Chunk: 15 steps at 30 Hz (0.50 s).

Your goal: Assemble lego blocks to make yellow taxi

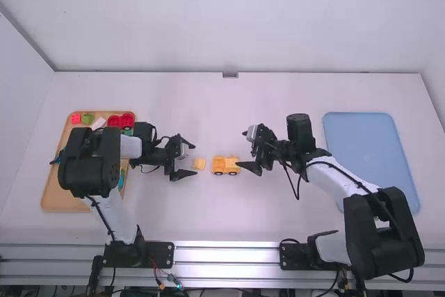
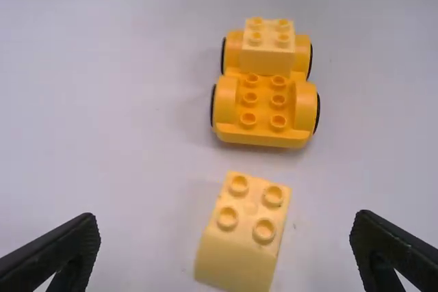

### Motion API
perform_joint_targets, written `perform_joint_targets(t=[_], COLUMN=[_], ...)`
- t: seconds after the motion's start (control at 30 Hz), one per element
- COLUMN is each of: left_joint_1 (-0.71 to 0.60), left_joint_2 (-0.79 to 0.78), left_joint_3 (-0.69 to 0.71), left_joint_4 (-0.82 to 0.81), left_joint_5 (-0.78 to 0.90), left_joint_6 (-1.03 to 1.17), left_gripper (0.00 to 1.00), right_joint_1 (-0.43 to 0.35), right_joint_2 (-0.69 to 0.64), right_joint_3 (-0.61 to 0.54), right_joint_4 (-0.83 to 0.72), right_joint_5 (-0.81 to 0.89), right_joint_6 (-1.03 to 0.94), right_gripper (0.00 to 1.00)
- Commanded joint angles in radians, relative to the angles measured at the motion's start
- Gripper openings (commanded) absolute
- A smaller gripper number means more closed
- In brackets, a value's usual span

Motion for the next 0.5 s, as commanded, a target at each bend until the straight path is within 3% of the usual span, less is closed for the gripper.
perform_joint_targets(t=[0.0,0.17,0.23,0.47], left_joint_1=[-0.041,-0.084,-0.081,-0.045], left_joint_2=[0.03,0.044,0.044,0.044], left_joint_3=[0.025,0.03,0.028,-0.013], left_joint_4=[-0.019,-0.02,-0.024,0.034], left_joint_5=[-0.032,-0.114,-0.118,-0.072], left_joint_6=[-0.015,0.001,0.002,0.009], left_gripper=[0.96,0.81,0.69,0.58], right_joint_1=[-0.014,-0.018,-0.018,-0.018], right_joint_2=[-0.017,0.043,0.079,0.107], right_joint_3=[-0.007,-0.022,-0.026,-0.024], right_joint_4=[-0.016,0.037,0.072,0.112], right_joint_5=[-0.014,-0.029,-0.072,-0.101], right_joint_6=[0.013,0.009,0.009,0.009], right_gripper=[0.99,0.99,0.99,0.99])
